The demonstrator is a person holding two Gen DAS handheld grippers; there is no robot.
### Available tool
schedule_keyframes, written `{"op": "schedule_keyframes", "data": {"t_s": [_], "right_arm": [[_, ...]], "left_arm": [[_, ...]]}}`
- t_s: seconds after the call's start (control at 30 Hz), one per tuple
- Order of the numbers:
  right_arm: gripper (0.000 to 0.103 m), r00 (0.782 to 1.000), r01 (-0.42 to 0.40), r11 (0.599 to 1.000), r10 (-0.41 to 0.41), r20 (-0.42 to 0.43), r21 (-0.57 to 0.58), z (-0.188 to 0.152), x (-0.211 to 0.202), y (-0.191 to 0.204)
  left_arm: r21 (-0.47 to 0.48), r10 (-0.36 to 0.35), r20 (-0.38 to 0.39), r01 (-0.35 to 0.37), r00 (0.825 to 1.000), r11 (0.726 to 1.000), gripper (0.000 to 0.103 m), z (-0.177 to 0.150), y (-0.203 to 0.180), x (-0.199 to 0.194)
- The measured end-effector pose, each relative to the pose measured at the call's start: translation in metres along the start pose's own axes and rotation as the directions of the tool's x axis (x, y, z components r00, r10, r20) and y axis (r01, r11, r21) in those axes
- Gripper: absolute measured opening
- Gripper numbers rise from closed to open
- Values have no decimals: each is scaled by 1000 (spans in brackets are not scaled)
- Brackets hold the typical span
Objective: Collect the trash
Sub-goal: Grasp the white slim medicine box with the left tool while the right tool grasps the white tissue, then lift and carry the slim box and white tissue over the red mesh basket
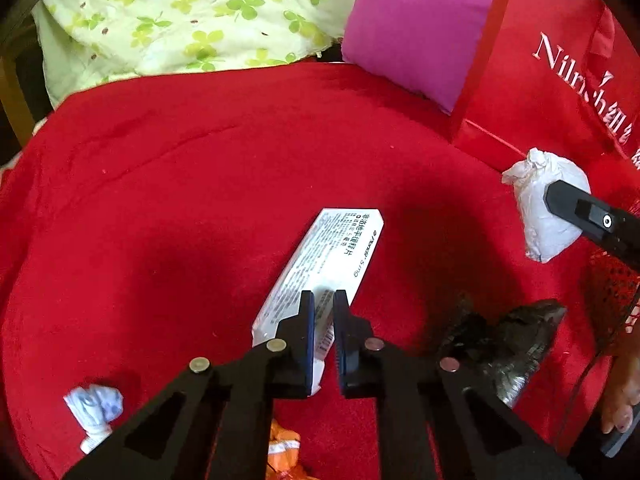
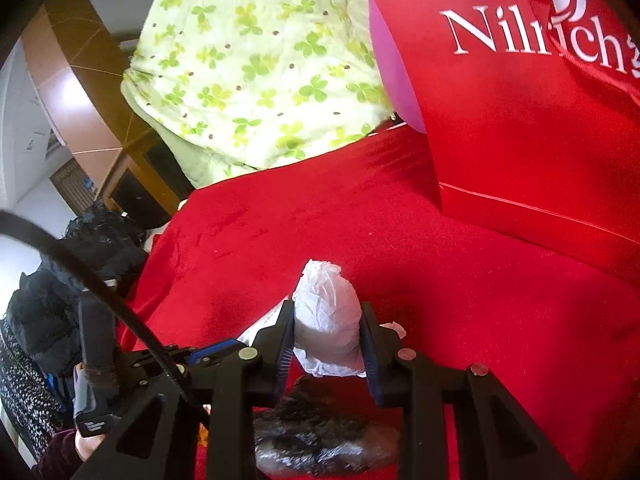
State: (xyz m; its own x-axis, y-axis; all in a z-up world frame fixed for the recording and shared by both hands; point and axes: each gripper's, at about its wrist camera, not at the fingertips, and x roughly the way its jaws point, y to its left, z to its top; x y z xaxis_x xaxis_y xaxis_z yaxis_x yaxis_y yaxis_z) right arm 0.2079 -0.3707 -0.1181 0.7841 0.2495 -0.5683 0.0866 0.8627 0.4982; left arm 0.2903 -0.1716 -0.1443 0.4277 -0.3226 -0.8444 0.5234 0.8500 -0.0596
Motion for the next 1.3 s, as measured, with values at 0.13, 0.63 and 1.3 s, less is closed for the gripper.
{"op": "schedule_keyframes", "data": {"t_s": [0.13, 0.63, 1.3], "right_arm": [[33, 1000, -2, 1000, 2, 18, -22, -2, -10, 3], [33, 999, 30, 998, -28, 35, -55, -4, -22, -7], [33, 977, -24, 981, 63, 204, -191, -43, -122, 37]], "left_arm": [[10, 33, 3, -33, 999, 999, 18, -1, 0, -5], [-20, 68, -30, -69, 997, 997, 49, 9, 2, 35], [12, -29, 265, 27, 964, 1000, 38, -43, -46, -124]]}}
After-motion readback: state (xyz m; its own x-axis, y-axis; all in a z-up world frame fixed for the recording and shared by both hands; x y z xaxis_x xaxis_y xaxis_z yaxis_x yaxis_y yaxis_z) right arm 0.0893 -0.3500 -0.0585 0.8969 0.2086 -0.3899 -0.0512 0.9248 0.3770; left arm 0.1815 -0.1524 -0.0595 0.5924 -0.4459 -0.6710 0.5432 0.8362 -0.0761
